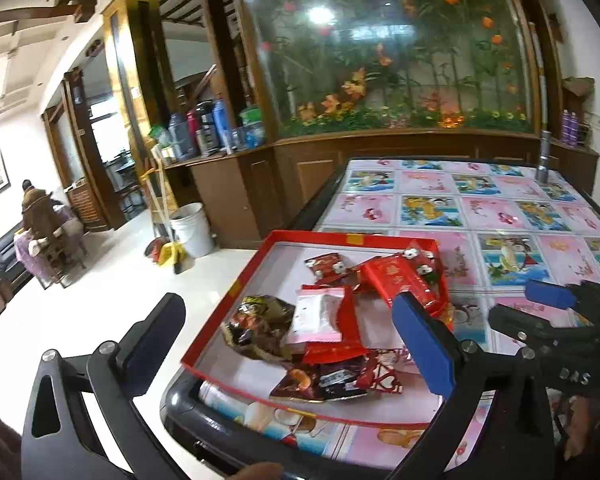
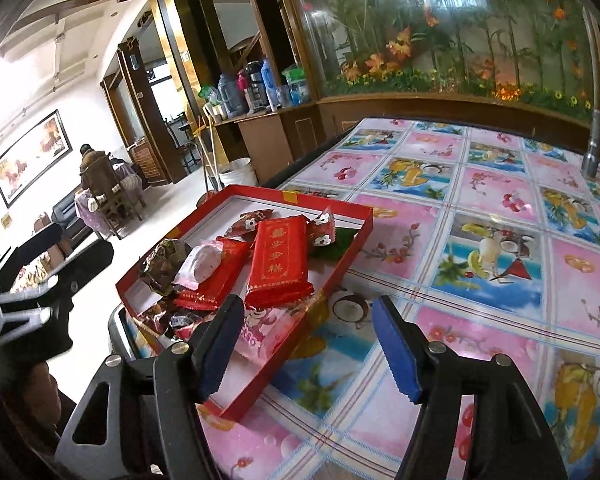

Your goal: Organize snacks

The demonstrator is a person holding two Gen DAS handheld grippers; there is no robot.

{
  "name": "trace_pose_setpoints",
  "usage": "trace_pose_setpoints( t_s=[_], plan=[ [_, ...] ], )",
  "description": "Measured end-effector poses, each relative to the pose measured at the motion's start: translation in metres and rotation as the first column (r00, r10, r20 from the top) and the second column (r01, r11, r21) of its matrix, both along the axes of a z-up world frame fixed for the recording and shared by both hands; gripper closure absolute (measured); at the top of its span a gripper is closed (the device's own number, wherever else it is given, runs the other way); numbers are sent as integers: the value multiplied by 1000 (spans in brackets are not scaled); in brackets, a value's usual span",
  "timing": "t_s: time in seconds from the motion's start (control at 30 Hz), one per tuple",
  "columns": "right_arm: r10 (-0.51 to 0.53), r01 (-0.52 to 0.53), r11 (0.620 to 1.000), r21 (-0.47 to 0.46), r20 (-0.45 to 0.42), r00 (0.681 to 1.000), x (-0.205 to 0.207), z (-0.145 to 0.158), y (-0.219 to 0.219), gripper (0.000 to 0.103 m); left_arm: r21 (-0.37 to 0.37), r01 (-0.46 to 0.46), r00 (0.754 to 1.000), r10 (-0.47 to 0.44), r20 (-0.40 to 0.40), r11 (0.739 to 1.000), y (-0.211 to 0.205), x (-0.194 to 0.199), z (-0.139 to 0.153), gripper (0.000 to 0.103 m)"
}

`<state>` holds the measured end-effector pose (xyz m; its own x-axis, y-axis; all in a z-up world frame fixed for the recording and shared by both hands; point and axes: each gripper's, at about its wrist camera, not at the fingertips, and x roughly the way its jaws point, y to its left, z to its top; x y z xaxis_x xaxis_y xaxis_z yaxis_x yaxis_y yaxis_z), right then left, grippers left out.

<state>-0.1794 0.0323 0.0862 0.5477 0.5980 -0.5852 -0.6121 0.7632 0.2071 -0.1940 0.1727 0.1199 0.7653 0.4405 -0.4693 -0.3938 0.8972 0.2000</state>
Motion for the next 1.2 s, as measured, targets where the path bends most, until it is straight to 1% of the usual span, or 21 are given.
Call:
trace_pose_setpoints(
  t_s=[0.1, 0.33, 0.5, 0.7, 0.8, 1.0, 1.1, 1.2],
  plan=[
    [3, -3, 1000, -1, -2, 1000, -3, -2, -2, 34, 14, -30, 1000, 30, -4, 999, 0, -2, -1, 0],
    [19, -19, 1000, -5, -7, 1000, -13, -8, 2, 34, -2, -16, 1000, 16, -18, 1000, -5, -14, -9, 0],
    [37, -37, 999, -20, -10, 999, -18, -16, 9, 34, -48, 4, 999, -6, -53, 999, -1, -16, -19, 0],
    [49, -50, 998, -46, -13, 999, -19, -24, 17, 34, -60, -1, 997, -4, -71, 998, 4, -19, -29, 0],
    [54, -55, 997, -52, -19, 998, -18, -28, 19, 34, -93, -17, 998, 10, -70, 996, 13, -21, -33, 0],
    [65, -66, 995, -68, -24, 998, -17, -33, 26, 34, -186, -11, 998, -1, -64, 982, 31, -24, -38, 0],
    [74, -76, 994, -76, -27, 997, -17, -35, 31, 34, -202, -33, 997, 18, -80, 979, 37, -23, -42, 0],
    [81, -82, 993, -80, -27, 996, -16, -35, 36, 34, -205, -33, 996, 16, -84, 978, 42, -21, -44, 0]
  ],
)
